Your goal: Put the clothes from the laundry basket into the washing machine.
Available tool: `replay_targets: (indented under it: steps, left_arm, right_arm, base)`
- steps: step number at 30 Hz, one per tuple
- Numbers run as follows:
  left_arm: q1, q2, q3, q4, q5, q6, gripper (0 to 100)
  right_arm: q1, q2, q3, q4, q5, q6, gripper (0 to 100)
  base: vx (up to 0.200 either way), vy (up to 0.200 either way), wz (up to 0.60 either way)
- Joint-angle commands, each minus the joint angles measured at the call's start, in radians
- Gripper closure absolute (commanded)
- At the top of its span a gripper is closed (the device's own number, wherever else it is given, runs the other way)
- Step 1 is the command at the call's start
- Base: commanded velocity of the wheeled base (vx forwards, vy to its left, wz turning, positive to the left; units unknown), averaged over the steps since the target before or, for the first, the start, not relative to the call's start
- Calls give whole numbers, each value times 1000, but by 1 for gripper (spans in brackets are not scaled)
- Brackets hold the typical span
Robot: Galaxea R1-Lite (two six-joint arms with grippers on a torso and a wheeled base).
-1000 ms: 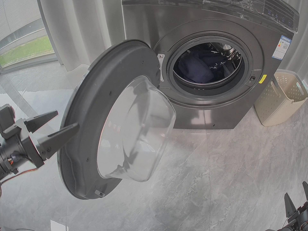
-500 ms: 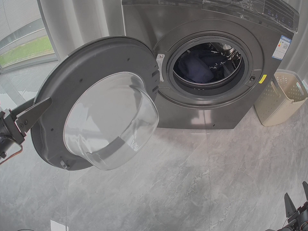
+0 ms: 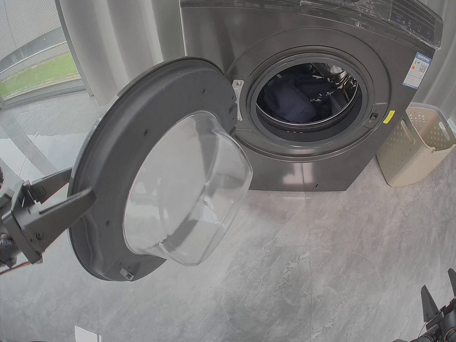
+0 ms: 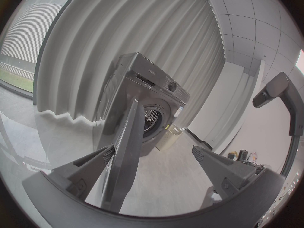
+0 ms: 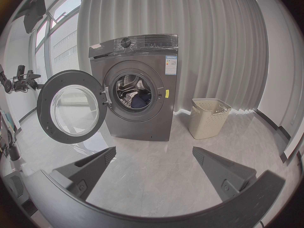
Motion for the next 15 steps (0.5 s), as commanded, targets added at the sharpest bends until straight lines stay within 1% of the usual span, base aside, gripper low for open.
replay_targets:
  steps: [1,4,6,7,9,11,12,13,14,15]
  left_arm:
    - [-123,-91,17,67,7,-11,0]
    - [-111,-96,0,102,11,-12,0]
    - [-83,-85,-23,101,47,-12,0]
    - [-51,-76,-43,99,84,-12,0]
    - [7,-51,-74,87,130,-15,0]
    - [55,-31,-103,82,145,-17,0]
    - [87,-15,-112,81,145,-17,0]
    - [93,-12,-113,81,145,-15,0]
    - [121,7,-112,79,146,-12,0]
    - [124,8,-110,79,146,-11,0]
  right_arm:
    - [0,-16,18,0,1,-2,0]
    - [0,-16,18,0,1,-2,0]
    - [0,-16,18,0,1,-2,0]
    - [0,-16,18,0,1,-2,0]
    - [0,-16,18,-2,1,-2,0]
    - [0,-16,18,-2,1,-2,0]
    - [0,-16,18,0,1,-2,0]
    - [0,-16,18,-2,1,-2,0]
    - [0,-16,18,0,1,-2,0]
    - [0,-16,18,-2,1,-2,0]
  base:
    - [0,0,0]
    - [0,0,0]
    - [0,0,0]
    - [0,0,0]
    - [0,0,0]
    - [0,0,0]
    - [0,0,0]
    - [0,0,0]
    - [0,0,0]
    - [0,0,0]
